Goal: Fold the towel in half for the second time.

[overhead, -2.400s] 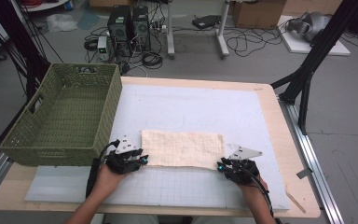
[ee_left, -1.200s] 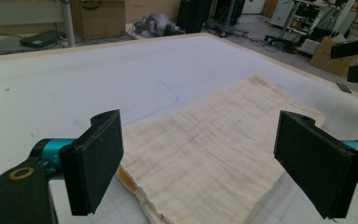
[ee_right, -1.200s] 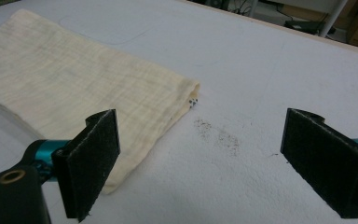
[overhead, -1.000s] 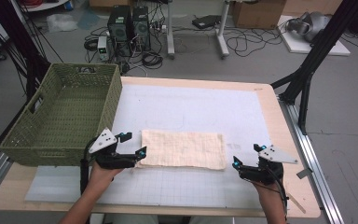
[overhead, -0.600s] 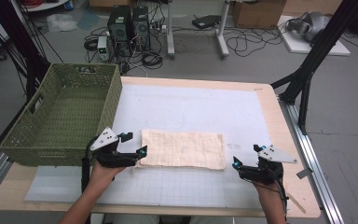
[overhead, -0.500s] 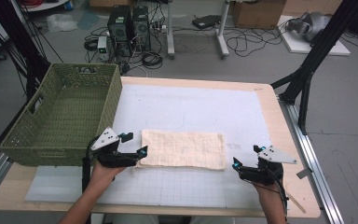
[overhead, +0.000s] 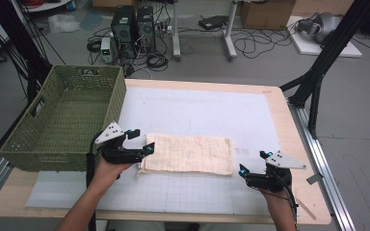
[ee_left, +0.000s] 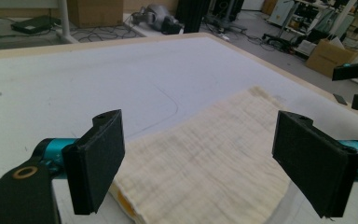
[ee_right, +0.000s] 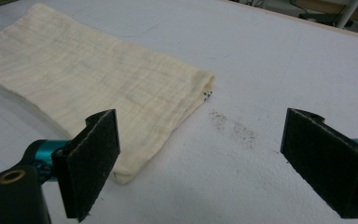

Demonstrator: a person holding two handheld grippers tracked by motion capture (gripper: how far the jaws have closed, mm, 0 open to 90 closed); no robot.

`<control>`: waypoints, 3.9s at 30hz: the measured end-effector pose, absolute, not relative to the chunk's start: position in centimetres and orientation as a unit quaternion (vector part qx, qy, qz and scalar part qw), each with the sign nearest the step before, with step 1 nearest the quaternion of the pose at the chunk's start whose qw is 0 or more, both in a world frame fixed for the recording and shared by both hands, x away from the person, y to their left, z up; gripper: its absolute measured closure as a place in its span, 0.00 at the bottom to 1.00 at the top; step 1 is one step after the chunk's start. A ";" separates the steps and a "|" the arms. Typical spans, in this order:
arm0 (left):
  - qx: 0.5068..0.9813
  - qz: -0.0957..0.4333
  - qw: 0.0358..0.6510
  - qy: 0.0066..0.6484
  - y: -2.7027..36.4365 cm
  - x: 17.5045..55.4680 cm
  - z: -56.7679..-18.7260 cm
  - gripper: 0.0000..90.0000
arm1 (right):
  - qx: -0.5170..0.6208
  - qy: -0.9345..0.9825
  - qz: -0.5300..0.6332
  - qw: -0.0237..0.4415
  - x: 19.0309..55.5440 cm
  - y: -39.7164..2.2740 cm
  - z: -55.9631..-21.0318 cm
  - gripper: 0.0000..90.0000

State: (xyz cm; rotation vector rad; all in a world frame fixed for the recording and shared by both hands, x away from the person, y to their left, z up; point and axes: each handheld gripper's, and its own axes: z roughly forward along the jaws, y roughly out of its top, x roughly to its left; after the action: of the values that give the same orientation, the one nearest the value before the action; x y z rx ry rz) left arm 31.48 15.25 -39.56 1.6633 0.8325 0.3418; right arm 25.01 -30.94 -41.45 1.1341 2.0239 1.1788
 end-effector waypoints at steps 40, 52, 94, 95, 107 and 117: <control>0.822 0.156 0.386 0.388 11.9 39.3 -44.4 0.73 | 0.431 0.758 0.430 0.234 25.6 -31.0 -42.3 0.12; 0.818 0.136 0.395 0.396 12.1 39.0 -44.3 0.93 | 0.435 0.747 0.448 0.230 27.4 -30.6 -41.8 0.12; 0.749 0.139 0.494 0.419 14.1 38.3 -44.0 0.96 | 0.367 0.838 0.367 0.168 38.3 -26.4 -43.5 0.95; 0.749 0.142 0.498 0.414 14.1 38.1 -43.9 0.95 | 0.365 0.836 0.371 0.176 38.1 -26.4 -43.5 0.95; 0.751 0.147 0.523 0.375 14.4 35.6 -43.1 0.93 | 0.324 0.833 0.391 0.218 34.8 -26.7 -42.8 0.95; 0.738 0.164 0.544 0.363 14.8 35.0 -42.1 0.93 | 0.310 0.814 0.424 0.249 32.8 -27.2 -41.5 0.95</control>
State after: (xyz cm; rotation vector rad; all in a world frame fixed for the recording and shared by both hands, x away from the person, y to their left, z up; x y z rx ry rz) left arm 34.97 14.84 -42.12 1.7513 0.8618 0.3901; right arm 32.84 -27.20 -41.54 0.8444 2.2160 1.1551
